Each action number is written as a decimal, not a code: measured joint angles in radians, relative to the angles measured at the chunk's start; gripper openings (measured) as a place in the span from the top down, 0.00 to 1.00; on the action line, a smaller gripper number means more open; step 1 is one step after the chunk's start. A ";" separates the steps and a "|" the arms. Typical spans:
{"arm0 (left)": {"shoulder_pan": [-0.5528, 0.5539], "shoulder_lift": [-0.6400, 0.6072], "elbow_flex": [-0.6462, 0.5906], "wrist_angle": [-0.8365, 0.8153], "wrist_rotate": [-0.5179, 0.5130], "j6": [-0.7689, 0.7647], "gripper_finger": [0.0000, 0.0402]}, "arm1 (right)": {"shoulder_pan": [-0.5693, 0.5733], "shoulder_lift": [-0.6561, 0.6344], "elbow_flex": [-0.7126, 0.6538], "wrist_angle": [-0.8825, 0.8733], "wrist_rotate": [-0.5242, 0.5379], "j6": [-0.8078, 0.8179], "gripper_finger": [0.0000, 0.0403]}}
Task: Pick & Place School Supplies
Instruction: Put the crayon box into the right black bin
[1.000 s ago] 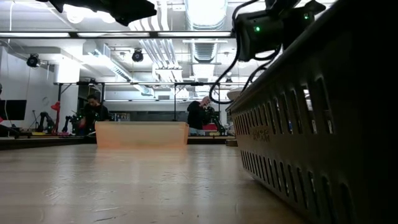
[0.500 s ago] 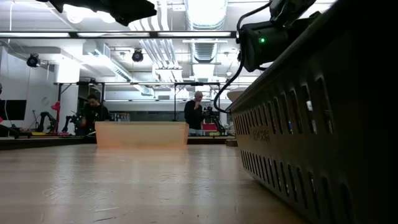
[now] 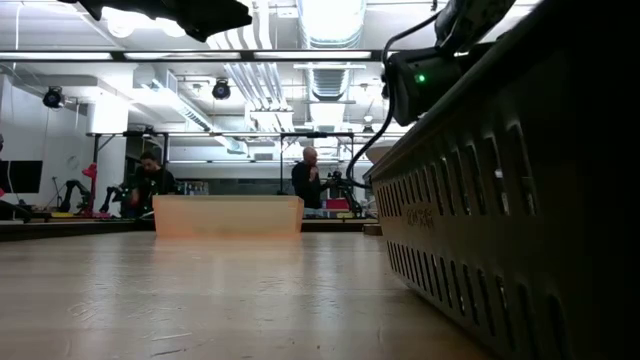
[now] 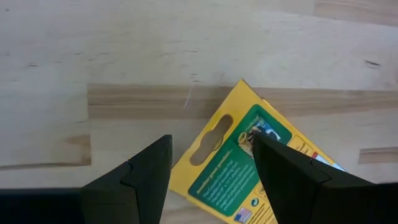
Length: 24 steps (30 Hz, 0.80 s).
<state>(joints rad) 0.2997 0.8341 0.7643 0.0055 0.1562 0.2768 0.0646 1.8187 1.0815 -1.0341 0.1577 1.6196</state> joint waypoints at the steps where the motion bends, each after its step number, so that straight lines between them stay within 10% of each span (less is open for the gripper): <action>1: 0.000 0.000 0.000 0.000 0.000 0.000 0.53 | -0.001 0.000 -0.005 0.004 0.000 0.001 0.46; 24: 0.000 0.000 0.000 0.000 0.000 0.000 0.53 | 0.010 0.000 -0.018 -0.007 -0.149 -0.086 0.46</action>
<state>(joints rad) 0.2996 0.8341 0.7643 0.0055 0.1563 0.2768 0.0746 1.8187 1.0634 -1.0409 0.0083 1.5333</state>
